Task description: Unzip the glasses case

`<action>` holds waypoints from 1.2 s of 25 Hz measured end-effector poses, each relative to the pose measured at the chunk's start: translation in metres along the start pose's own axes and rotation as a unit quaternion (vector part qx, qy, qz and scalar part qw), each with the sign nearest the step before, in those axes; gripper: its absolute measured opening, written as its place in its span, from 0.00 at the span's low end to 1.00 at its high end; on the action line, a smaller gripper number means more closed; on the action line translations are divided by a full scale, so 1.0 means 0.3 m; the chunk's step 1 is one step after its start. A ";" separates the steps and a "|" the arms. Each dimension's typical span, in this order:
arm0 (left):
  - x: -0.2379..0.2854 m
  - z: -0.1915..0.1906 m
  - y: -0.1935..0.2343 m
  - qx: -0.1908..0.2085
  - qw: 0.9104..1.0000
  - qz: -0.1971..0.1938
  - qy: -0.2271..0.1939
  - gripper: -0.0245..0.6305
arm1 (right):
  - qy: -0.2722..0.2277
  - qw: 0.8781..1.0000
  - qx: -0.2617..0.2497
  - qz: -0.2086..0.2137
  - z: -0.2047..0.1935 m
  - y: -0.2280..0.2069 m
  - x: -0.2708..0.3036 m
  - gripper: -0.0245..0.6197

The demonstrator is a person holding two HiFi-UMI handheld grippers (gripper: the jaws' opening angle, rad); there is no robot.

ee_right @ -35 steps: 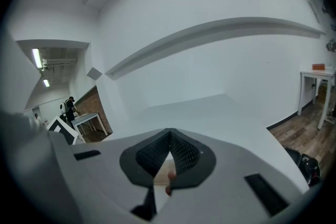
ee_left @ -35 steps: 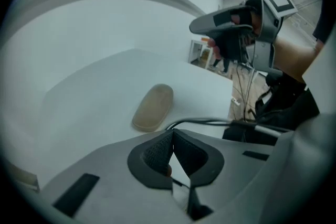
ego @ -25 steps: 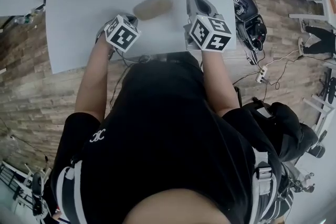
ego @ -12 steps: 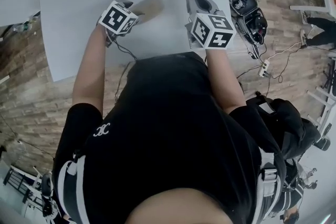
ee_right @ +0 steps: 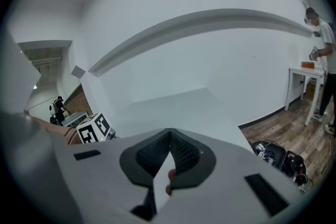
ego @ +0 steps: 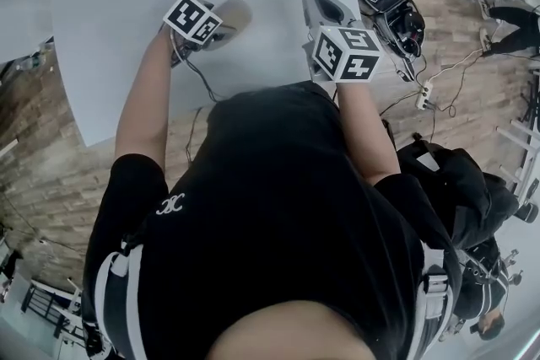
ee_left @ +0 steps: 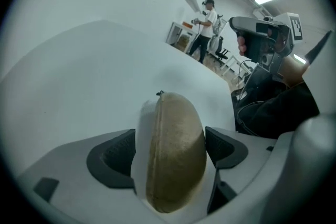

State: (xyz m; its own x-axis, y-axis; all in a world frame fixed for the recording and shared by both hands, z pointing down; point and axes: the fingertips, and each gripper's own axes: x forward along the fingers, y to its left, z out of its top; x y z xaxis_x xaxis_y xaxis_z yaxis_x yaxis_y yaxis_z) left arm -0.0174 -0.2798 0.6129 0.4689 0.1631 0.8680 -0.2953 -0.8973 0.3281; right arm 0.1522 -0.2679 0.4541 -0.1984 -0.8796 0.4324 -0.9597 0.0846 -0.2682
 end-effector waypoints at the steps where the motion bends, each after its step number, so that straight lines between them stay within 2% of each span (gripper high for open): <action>1: 0.011 -0.017 -0.017 -0.005 1.000 -0.010 0.003 0.64 | 0.001 1.000 0.001 -0.001 -0.006 0.005 -0.004 0.04; 4: 0.060 -0.044 -0.066 0.000 0.999 -0.025 0.023 0.67 | 0.003 1.000 0.002 0.003 -0.012 0.000 0.001 0.04; 7: 0.128 -0.023 -0.105 0.038 0.998 -0.014 0.051 0.67 | 0.006 1.000 0.001 0.008 -0.010 -0.054 0.007 0.04; 8: 0.142 -0.025 -0.114 0.052 0.997 -0.007 0.059 0.65 | 0.007 1.000 0.000 0.010 -0.010 -0.060 0.007 0.04; 9: 0.148 -0.030 -0.119 0.063 0.996 -0.003 0.063 0.57 | 0.008 1.000 -0.001 0.011 -0.010 -0.059 0.007 0.04; 16: 0.130 -0.024 -0.141 0.096 0.995 -0.005 0.027 0.49 | 0.019 0.999 -0.021 0.037 -0.012 -0.038 -0.005 0.04; 20: 0.086 0.062 -0.247 0.142 0.988 -0.043 -0.042 0.49 | 0.013 0.994 -0.018 0.109 0.018 0.000 -0.037 0.04; 23: -0.001 0.120 -0.299 0.169 0.980 -0.061 -0.086 0.49 | 0.017 0.984 -0.049 0.168 0.046 0.073 -0.044 0.04; 26: -0.086 0.157 -0.345 0.203 0.971 -0.064 -0.109 0.49 | 0.033 0.968 -0.087 0.233 0.058 0.146 -0.067 0.04; 30: -0.170 0.192 -0.405 0.245 0.960 -0.055 -0.127 0.48 | 0.051 0.942 -0.151 0.296 0.090 0.203 -0.108 0.04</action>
State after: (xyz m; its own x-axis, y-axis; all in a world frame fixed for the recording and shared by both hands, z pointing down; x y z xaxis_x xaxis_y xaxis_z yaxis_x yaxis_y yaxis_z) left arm 0.0425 -0.2028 0.5072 0.6815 0.2191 0.6982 0.1654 -0.9756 0.1446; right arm 0.1054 -0.2469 0.4005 -0.7193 -0.5891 0.3682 -0.6853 0.6884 -0.2375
